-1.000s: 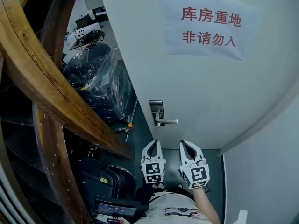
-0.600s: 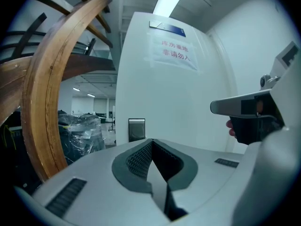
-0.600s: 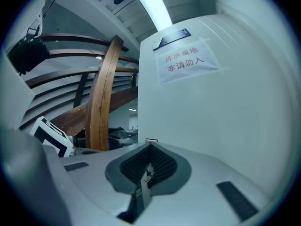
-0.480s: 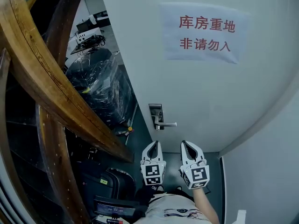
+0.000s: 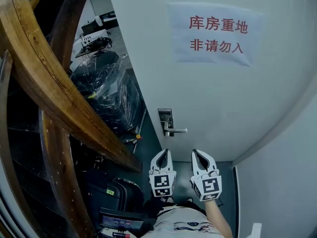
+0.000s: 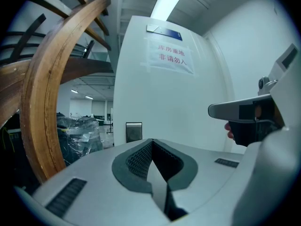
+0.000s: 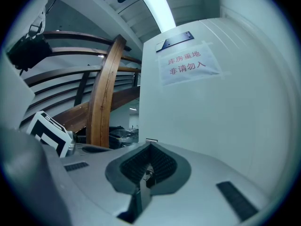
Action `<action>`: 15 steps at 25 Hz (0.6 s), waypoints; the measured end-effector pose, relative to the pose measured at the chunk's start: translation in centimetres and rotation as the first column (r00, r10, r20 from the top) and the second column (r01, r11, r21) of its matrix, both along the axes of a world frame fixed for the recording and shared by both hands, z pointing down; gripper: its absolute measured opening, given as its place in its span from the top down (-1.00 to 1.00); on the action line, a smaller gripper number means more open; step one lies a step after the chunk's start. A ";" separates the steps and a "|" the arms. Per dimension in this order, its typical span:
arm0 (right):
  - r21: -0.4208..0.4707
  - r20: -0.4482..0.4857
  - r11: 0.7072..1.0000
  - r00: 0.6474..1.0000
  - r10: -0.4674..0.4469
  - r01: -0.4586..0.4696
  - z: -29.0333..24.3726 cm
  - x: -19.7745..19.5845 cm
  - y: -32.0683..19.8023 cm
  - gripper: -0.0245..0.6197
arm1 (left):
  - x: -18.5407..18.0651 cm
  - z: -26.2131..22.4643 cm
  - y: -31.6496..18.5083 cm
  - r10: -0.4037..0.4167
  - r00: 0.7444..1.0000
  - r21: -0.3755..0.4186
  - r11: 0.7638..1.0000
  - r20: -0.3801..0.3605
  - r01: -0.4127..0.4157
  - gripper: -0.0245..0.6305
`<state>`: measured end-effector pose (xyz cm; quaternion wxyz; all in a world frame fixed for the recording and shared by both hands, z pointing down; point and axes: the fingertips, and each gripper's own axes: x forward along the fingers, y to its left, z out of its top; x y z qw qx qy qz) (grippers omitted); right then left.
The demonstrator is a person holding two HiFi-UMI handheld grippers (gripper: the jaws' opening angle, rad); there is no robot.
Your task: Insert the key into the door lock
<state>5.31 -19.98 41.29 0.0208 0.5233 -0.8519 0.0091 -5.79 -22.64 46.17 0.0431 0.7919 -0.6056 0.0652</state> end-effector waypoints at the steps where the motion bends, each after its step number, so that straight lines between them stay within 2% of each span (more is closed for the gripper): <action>1: -0.001 0.001 1.000 1.000 -0.001 0.001 0.0 -0.1 0.0 0.90 | -0.1 0.1 0.0 0.000 1.000 0.000 1.000 0.004 0.000 0.92; 15: 0.008 -0.006 1.000 1.000 0.000 0.000 -0.1 -0.6 -0.8 0.90 | -0.7 -0.3 -0.7 -0.002 1.000 0.010 1.000 -0.001 0.002 0.92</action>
